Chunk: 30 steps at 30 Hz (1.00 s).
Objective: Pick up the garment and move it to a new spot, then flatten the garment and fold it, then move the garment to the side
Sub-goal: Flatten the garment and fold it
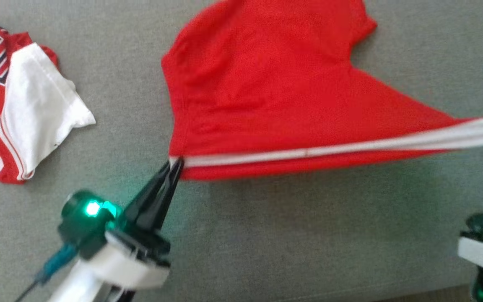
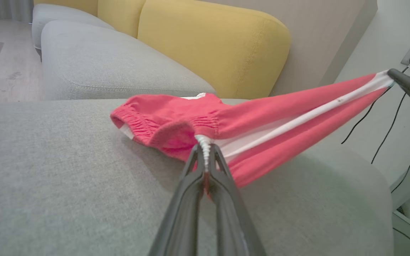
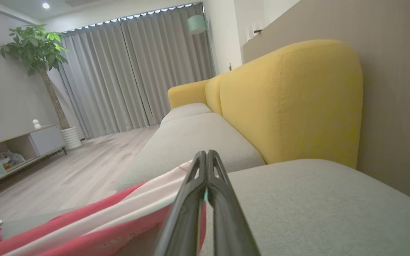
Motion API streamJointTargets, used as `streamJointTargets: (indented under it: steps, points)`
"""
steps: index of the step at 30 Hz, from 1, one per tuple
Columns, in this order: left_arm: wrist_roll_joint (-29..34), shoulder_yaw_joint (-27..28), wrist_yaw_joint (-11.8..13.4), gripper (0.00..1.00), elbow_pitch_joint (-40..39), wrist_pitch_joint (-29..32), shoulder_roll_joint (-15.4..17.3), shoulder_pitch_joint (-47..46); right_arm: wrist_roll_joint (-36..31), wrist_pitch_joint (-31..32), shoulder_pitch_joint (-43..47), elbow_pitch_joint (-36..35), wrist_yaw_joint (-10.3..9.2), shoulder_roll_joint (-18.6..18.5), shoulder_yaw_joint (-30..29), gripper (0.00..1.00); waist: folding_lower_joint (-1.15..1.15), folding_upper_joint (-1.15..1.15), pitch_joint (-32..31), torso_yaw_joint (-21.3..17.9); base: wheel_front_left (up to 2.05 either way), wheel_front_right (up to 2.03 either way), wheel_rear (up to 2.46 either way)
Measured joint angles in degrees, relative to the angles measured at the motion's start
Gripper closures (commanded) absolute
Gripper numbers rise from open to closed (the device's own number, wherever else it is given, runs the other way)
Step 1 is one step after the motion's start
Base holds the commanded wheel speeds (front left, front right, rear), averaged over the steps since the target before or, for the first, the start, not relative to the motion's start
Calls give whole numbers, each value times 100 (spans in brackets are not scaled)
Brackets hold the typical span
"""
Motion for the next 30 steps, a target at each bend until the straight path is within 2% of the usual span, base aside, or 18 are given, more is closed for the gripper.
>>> streamJointTargets:
  steps: [5, 9, 13, 23, 30]
  points:
    - [99, 257, -3, 100, -556, 0, 92, 741, 41, 1, 382, -456, 1, 44, -157, 100, 0, 0, -171, -13, 0, 0, 0]
    - [112, 283, -2, 100, -702, 0, 112, 802, 41, 41, 540, -366, 1, -116, -135, 100, 1, 0, -224, 81, 0, 0, 0]
    - [51, 140, 0, 100, -594, 1, -12, 500, 35, 205, 319, -52, 1, -288, -178, 100, 1, 0, -200, 184, 0, 0, 0]
    - [-159, -169, 1, 100, 553, 1, -379, -1402, -126, 975, -1785, 1310, 1, -905, 32, 100, 3, 0, 215, 459, 0, 0, 0]
    - [-457, -281, 1, 100, 1226, 7, -512, -2320, -278, 1400, -3296, 2185, 0, -1287, 612, 100, 4, 0, 588, 593, 0, 0, 0]
